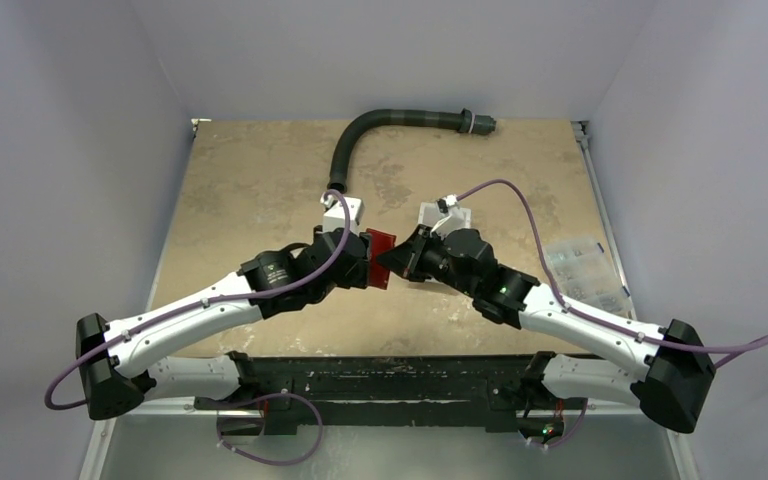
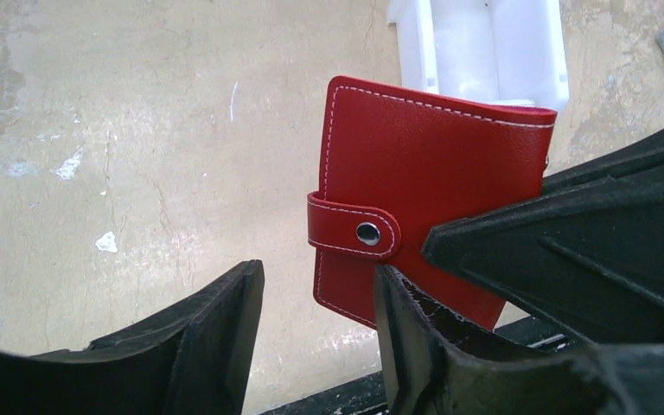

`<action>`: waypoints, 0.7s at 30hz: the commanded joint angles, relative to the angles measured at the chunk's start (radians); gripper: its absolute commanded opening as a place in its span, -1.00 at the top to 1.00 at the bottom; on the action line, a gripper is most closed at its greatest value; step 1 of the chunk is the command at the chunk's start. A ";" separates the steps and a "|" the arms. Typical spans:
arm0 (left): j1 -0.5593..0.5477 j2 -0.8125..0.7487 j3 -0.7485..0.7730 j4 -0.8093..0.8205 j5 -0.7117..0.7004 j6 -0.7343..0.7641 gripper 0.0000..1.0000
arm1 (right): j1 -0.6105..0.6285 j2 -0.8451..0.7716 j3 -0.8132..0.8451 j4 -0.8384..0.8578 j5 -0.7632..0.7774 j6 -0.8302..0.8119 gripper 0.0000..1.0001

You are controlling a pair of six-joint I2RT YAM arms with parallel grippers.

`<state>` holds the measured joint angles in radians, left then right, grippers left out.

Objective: Put the credit cards into the card holder
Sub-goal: Open the card holder at the center of the board.

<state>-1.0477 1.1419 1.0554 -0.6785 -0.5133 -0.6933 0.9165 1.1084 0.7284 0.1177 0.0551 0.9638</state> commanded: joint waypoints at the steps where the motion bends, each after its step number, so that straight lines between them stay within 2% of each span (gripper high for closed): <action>1: -0.002 0.013 0.051 0.035 -0.008 0.007 -0.11 | 0.013 -0.026 0.008 0.055 -0.014 -0.008 1.00; 6: -0.002 0.007 0.065 0.051 -0.010 0.009 -0.26 | 0.013 -0.036 0.002 0.062 -0.023 -0.003 1.00; 12: -0.003 0.033 0.097 0.055 -0.012 0.036 -0.22 | 0.014 -0.035 0.010 0.061 -0.050 -0.017 1.00; 21: -0.002 0.062 0.071 0.020 -0.063 0.025 0.15 | 0.013 -0.061 0.004 0.075 -0.068 -0.006 1.00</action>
<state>-1.0481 1.2041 1.1240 -0.6750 -0.5316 -0.6655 0.9146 1.1030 0.7235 0.1120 0.0509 0.9424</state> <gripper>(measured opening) 0.461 0.086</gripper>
